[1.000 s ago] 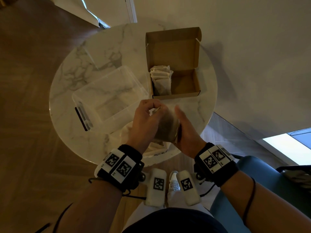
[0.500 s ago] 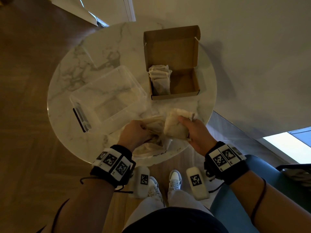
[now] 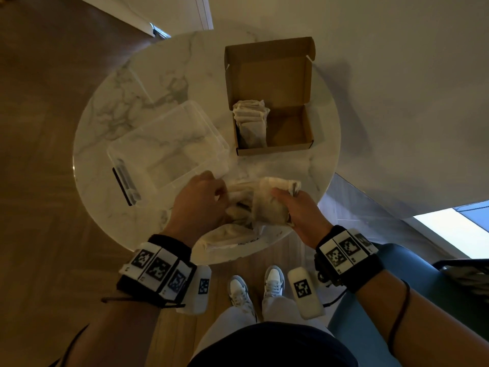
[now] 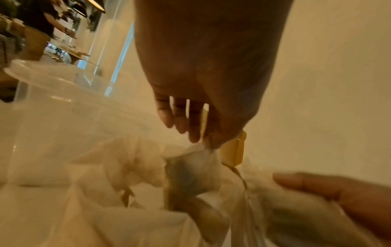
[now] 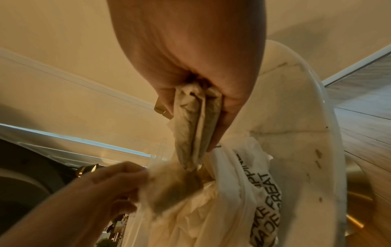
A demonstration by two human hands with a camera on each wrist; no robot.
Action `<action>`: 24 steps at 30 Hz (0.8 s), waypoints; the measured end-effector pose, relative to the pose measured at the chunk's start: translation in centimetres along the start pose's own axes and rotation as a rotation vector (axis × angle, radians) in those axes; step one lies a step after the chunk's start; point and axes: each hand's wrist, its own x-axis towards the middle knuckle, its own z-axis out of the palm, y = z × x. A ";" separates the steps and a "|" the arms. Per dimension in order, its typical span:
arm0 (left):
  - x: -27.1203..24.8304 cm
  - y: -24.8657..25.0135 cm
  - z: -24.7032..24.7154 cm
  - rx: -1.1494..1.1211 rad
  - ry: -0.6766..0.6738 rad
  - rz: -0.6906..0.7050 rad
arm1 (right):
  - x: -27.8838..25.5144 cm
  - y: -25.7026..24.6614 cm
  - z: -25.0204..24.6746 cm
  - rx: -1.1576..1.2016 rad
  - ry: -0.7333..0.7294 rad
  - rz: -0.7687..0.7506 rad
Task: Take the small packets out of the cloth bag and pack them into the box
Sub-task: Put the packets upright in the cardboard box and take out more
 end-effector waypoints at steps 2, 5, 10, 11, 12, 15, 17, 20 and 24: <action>-0.3 0.3 -1.0 -0.253 0.028 0.000 | -0.2 0.0 0.1 -0.034 0.012 -0.012; -0.6 0.9 -2.3 -0.842 -0.038 -0.147 | -0.3 -0.1 0.4 -0.035 -0.001 0.000; -0.4 2.3 -1.6 -0.924 -0.107 -0.325 | -0.4 -0.3 1.8 0.012 -0.029 0.082; -0.3 2.5 -1.2 -0.892 -0.111 -0.363 | -0.5 -0.2 1.9 0.040 -0.042 0.095; -0.3 2.7 -0.9 -0.874 -0.110 -0.397 | -0.6 -0.1 2.0 0.069 -0.059 0.109; -0.6 2.8 -0.6 -0.906 -0.145 -0.468 | -0.8 0.0 2.1 0.139 -0.091 0.140; -1.1 2.6 -0.8 -0.840 -0.206 -0.458 | -0.7 0.1 2.1 0.165 -0.079 0.155; -1.3 2.2 -1.7 -0.582 -0.158 -0.326 | -0.6 0.5 2.2 0.202 -0.037 0.172; -0.6 2.4 -2.9 -0.298 0.127 -0.035 | -0.5 0.8 2.4 0.244 -0.019 0.180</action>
